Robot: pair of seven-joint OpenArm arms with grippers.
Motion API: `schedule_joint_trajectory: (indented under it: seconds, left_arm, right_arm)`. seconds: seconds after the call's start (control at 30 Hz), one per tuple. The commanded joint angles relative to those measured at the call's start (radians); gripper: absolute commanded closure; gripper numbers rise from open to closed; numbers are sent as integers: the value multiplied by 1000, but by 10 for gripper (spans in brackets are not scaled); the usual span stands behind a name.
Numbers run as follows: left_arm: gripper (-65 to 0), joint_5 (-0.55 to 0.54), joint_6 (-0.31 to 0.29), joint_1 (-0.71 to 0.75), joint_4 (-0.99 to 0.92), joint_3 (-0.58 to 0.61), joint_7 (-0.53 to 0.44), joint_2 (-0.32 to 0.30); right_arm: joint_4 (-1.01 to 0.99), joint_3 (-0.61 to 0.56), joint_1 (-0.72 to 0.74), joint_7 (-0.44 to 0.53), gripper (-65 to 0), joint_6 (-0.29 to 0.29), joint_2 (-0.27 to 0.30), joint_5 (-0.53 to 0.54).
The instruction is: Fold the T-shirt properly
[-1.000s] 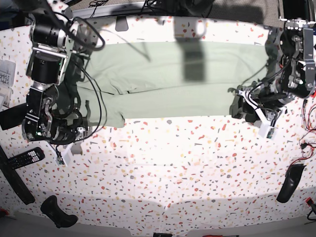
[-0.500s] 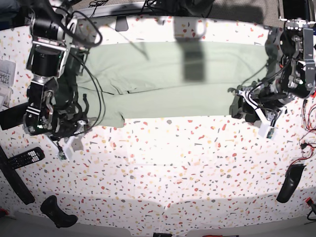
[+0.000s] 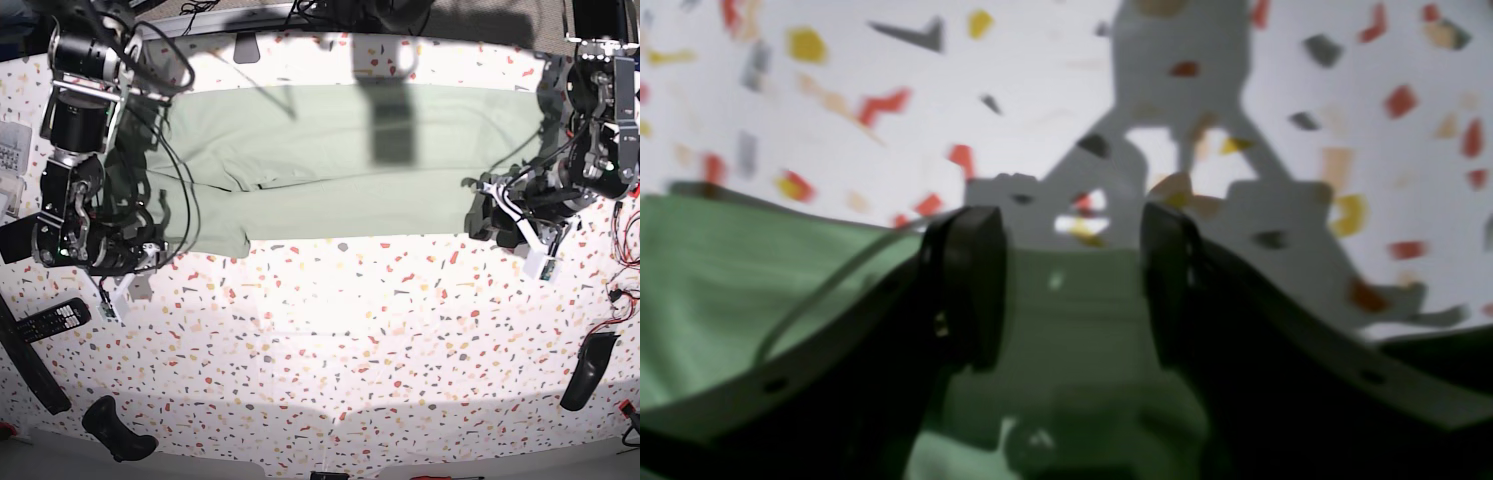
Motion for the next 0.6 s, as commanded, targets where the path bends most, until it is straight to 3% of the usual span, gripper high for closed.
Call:
schedule_joint_trajectory:
  seconds: [0.0,0.07,0.2,0.23,0.47,0.57]
  left_arm:
    - [-267,-16,-1,-16,18,-6,-22,-11]
    - [-267,-16,-1,-16,18,-6,-23,-11]
    - [-267,-16,-1,-16,18,-6,-22,-11]
    - [-267,-16,-1,-16,18,-6,-22,-11]
    - [-267,-16,-1,-16,18,-6,-22,-11]
    - [-267,-15,-1,-16,18,-6,-24,-11]
  right_arm:
    - [13,3,23,-11,-320,5,8,9]
    - [13,3,24,-18,-274,5,6,8]
    - [13,3,26,-34,-26,5,6,10]
    - [13,3,26,-40,0,8,6,9]
    - [55,3,23,-40,0,61,6,45]
    - [110,3,23,-85,0,139,5,123]
